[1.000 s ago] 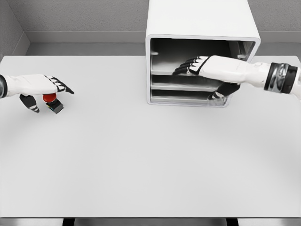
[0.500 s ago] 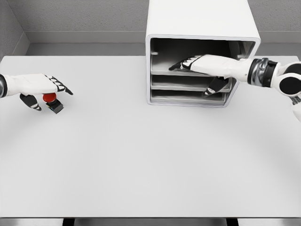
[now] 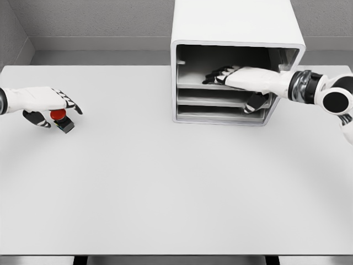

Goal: Slide open multi-storey tabletop storage cabinets and put open load switch and slide close multi-storey tabletop storage cabinets

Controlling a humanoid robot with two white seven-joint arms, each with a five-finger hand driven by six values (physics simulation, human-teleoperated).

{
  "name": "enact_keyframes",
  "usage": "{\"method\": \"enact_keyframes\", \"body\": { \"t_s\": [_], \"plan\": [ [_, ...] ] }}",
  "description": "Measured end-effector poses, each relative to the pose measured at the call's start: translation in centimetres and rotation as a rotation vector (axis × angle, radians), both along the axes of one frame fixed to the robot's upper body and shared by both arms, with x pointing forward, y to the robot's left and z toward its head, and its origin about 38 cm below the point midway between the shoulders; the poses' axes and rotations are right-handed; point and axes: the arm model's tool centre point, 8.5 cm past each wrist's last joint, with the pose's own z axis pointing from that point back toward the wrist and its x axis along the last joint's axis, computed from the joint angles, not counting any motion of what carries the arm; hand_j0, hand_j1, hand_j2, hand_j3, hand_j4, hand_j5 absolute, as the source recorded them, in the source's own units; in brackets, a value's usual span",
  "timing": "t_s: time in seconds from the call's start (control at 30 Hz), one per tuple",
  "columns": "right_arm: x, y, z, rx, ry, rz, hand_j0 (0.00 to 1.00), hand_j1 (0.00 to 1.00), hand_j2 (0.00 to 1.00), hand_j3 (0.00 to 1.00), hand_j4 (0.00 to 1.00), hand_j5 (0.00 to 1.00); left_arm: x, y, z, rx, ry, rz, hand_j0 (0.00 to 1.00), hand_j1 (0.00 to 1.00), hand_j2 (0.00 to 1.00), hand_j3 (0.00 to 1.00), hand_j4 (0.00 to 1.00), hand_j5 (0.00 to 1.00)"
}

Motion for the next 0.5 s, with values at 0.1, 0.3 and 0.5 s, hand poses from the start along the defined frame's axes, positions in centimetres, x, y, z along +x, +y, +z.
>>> {"method": "enact_keyframes", "body": {
  "t_s": [0.1,0.3,0.5],
  "plan": [
    [-1.0,0.0,0.4,-0.025,-0.022,0.034,1.0,1.0,1.0,1.0,1.0,1.0,0.0,0.0,-0.1,0.001,0.002,0.0,0.79,0.79,0.79,0.79,0.79,0.79],
    [-2.9,0.1,0.8,-0.034,-0.032,0.082,1.0,1.0,1.0,1.0,1.0,1.0,-0.1,0.1,-0.1,0.003,0.003,0.001,0.65,0.65,0.65,0.65,0.65,0.65],
    [-4.3,-0.2,1.1,-0.039,-0.037,0.109,1.0,1.0,1.0,1.0,1.0,1.0,-0.1,0.2,-0.2,0.003,0.004,0.002,0.56,0.56,0.56,0.56,0.56,0.56]
  ]
}}
